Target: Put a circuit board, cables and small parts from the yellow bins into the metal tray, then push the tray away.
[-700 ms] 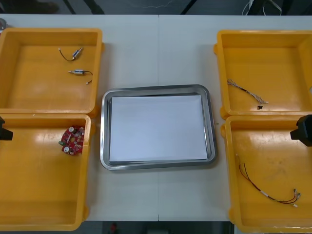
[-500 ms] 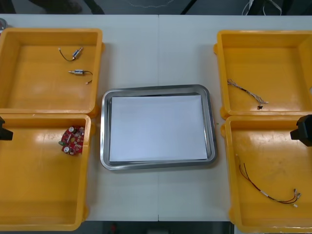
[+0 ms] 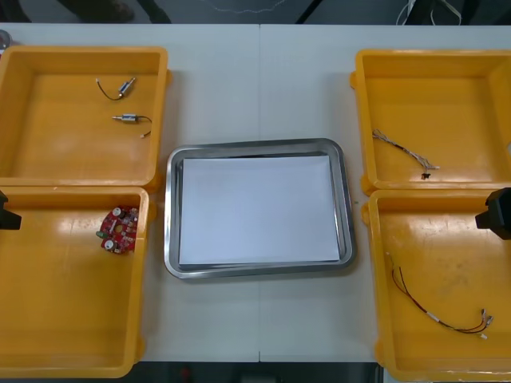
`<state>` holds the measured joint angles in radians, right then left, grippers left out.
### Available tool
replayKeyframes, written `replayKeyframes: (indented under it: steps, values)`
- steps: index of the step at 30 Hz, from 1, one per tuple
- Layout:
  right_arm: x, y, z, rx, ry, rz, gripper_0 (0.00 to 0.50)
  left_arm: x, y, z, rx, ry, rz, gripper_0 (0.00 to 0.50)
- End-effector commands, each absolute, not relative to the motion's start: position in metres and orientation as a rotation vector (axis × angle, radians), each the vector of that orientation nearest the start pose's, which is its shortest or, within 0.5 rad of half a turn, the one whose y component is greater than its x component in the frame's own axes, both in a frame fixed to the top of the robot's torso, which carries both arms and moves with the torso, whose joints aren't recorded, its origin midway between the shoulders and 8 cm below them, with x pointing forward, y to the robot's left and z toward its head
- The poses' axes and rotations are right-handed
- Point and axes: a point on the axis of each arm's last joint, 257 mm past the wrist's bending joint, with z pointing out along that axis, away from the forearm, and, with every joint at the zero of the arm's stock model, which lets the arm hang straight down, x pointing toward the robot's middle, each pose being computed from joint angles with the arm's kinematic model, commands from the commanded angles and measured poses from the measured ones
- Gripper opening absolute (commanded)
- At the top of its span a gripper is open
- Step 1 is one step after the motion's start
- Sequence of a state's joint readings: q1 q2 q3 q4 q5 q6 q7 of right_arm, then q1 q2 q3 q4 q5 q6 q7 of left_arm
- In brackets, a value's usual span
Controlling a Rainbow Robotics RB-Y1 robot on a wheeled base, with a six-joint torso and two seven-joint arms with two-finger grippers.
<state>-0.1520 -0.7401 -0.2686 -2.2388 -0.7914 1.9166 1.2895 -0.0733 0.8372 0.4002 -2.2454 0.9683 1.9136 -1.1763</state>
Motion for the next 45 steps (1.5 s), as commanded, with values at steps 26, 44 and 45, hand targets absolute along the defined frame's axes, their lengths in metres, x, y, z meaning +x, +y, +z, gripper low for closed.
replayKeyframes:
  steps: [26, 44, 45]
  values:
    - [0.3721, -0.3691, -0.1587, -0.03, 2.638, -0.092, 0.5, 0.3406, 0.3966, -0.1462, -0.005, 2.685, 0.06, 0.5]
    - [0.3721, -0.3691, -0.1587, -0.03, 2.638, -0.092, 0.5, 0.3406, 0.3966, -0.1462, -0.005, 2.685, 0.06, 0.5]
    - [0.3721, -0.3691, -0.1587, -0.03, 2.638, -0.092, 0.5, 0.3406, 0.3966, -0.1462, -0.005, 2.685, 0.06, 0.5]
